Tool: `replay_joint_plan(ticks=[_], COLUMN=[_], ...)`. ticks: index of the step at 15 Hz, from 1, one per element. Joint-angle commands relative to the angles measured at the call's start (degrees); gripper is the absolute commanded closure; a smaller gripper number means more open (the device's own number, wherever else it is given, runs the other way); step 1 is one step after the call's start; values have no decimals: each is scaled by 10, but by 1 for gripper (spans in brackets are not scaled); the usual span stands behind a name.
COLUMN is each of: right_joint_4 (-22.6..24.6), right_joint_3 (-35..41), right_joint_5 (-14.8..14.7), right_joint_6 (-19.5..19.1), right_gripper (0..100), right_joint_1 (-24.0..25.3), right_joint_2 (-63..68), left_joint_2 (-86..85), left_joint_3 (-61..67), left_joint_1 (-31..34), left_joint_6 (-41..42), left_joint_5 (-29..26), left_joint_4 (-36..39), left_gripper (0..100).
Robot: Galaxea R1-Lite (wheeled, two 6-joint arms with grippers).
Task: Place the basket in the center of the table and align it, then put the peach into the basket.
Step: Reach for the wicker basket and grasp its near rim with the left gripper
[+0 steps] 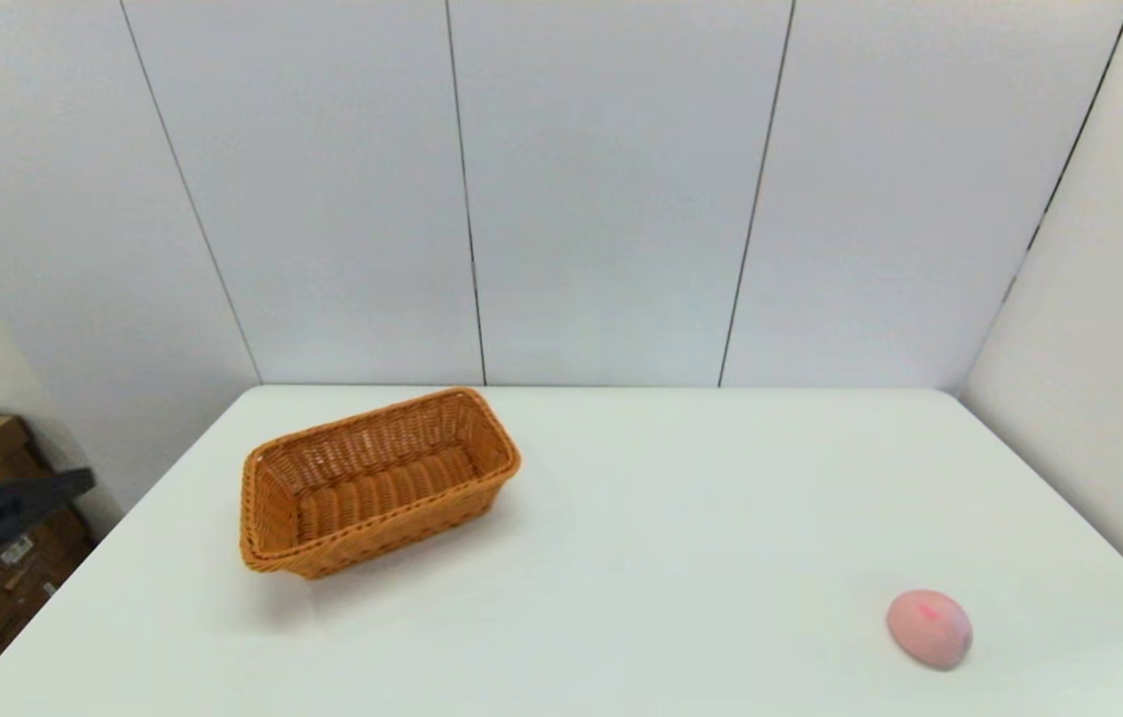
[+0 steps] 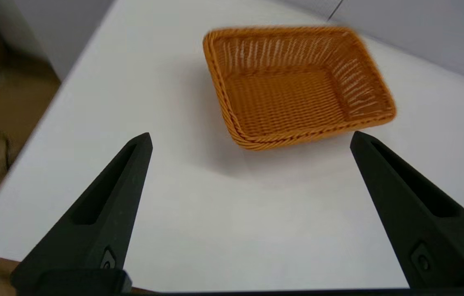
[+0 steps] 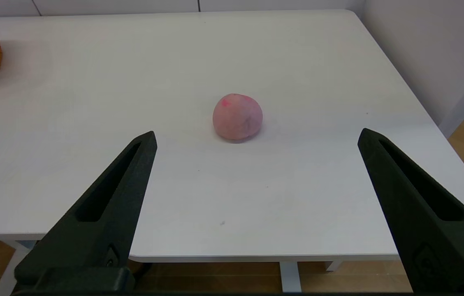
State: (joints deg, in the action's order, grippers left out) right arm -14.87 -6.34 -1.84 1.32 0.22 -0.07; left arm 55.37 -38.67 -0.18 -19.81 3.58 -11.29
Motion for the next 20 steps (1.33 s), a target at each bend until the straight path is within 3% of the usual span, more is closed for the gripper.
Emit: replay_joint_plan(ticks=[1,11,16,17,20], right_joint_4=[-1,-1,-1,-1,-1], right_joint_3=[0,0,0,0,0], right_joint_5=[-1,0,0,0,-1], right_joint_6=[0,1,1,0,0], right_gripper=[0,0,0,0,0], right_joint_1=[0,0,0,0,0], right_joint_2=[0,0,0,0,0], left_joint_2=[390,614,666,668,659], left_joint_3=[-151,-242,-253,-254,-255], left_joint_1=[0,8,41,45,44], left_joint_6=[-115,-150,-147,-146,-137], left_joint_5=[3,-25,-79,-79,-80], left_joint_4=[-1,-2,-5,-5,-7], left_gripper=[0,0,0,100,100])
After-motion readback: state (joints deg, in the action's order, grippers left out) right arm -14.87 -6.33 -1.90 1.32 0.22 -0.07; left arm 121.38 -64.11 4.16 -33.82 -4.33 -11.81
